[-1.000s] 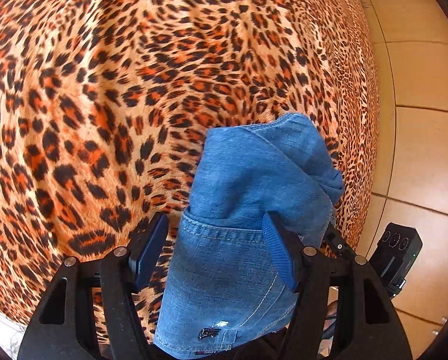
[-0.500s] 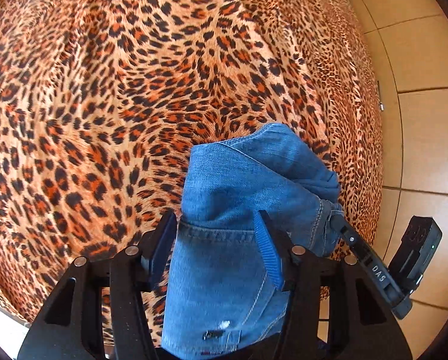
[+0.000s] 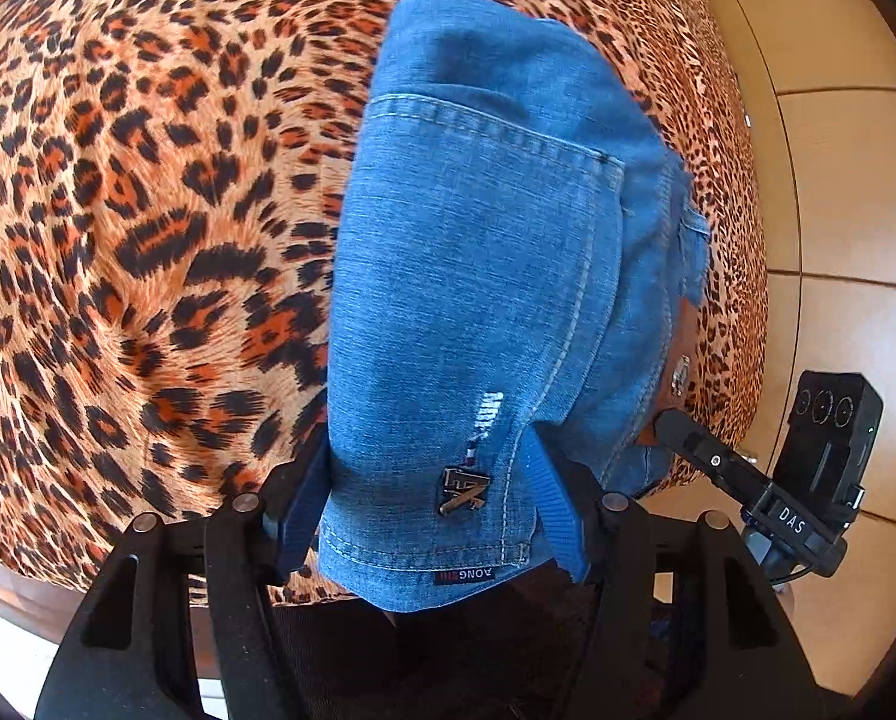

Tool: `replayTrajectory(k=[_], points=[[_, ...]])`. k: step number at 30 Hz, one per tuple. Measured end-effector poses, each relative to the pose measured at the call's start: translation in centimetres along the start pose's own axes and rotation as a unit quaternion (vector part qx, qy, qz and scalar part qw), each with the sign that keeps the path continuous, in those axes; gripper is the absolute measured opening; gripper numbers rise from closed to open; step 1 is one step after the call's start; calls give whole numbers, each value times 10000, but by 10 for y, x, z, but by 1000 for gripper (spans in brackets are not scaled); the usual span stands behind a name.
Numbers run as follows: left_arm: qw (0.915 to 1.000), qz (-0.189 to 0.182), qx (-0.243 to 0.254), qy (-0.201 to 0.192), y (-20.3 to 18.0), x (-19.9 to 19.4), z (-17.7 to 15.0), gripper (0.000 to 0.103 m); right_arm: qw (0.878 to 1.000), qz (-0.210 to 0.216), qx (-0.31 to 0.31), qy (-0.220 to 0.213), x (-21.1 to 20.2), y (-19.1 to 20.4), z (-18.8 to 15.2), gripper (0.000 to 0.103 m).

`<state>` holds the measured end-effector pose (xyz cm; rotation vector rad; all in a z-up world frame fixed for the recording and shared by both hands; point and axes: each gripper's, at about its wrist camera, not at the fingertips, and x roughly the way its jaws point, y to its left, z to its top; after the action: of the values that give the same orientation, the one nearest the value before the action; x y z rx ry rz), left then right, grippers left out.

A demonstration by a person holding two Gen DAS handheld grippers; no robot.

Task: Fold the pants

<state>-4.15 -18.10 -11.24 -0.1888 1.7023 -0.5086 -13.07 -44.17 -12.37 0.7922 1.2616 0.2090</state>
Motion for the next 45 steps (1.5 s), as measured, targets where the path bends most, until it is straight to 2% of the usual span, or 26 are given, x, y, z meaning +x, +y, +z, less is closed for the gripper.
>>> replayTrajectory(k=[3,5,7,9,11,14,20,23,28,30,34,38,39,40,43,44,45], points=[[9996,-41,266,-95,-29,-7,-5,56,9989,-188,-312,-292,-25,17,2,18],[9983,151,564,-36,-43,5,-8,56,9967,-585,-397,-400,-33,15,3,14],[9953,689,679,12,-47,24,-7,56,9955,-902,-186,-226,-23,-2,4,11],[9937,885,693,-13,-51,29,-4,56,9930,-1171,-148,-94,-14,-10,2,10],[9936,875,706,-81,-56,28,-1,56,9933,-1149,-53,-127,-7,-12,6,15],[9913,1042,765,-238,-59,21,-2,56,9963,-773,278,-252,-13,-15,5,18],[9813,1379,1077,-809,-49,-23,-19,56,9937,-964,468,-338,-28,-18,9,42],[9765,1508,1164,-1005,-44,-36,-19,58,9924,-989,570,-465,-35,-18,15,45],[9719,1764,1203,-988,-20,-48,-5,58,9911,-917,765,-596,-46,-23,28,55],[9761,1710,931,-968,-10,-53,11,58,9909,-829,846,-645,-45,-22,39,56],[9878,1269,337,-834,8,-62,50,62,9903,-680,858,-856,-36,-12,70,59],[9908,1152,128,-699,8,-54,76,63,9892,-380,974,-1023,-24,-4,91,67],[9907,1190,127,-654,6,-50,80,63,9891,-329,1010,-1017,-20,-4,95,73],[9903,1226,136,-639,3,-45,83,63,9888,-285,1076,-996,-14,-4,99,73],[9888,1329,121,-673,-6,-35,91,63,9917,-73,1000,-807,1,-3,103,72],[9881,1370,123,-687,-6,-34,93,63,9935,-200,807,-776,5,2,103,63],[9871,1436,117,-702,-7,-34,94,63,9953,-370,560,-699,11,7,105,42]])
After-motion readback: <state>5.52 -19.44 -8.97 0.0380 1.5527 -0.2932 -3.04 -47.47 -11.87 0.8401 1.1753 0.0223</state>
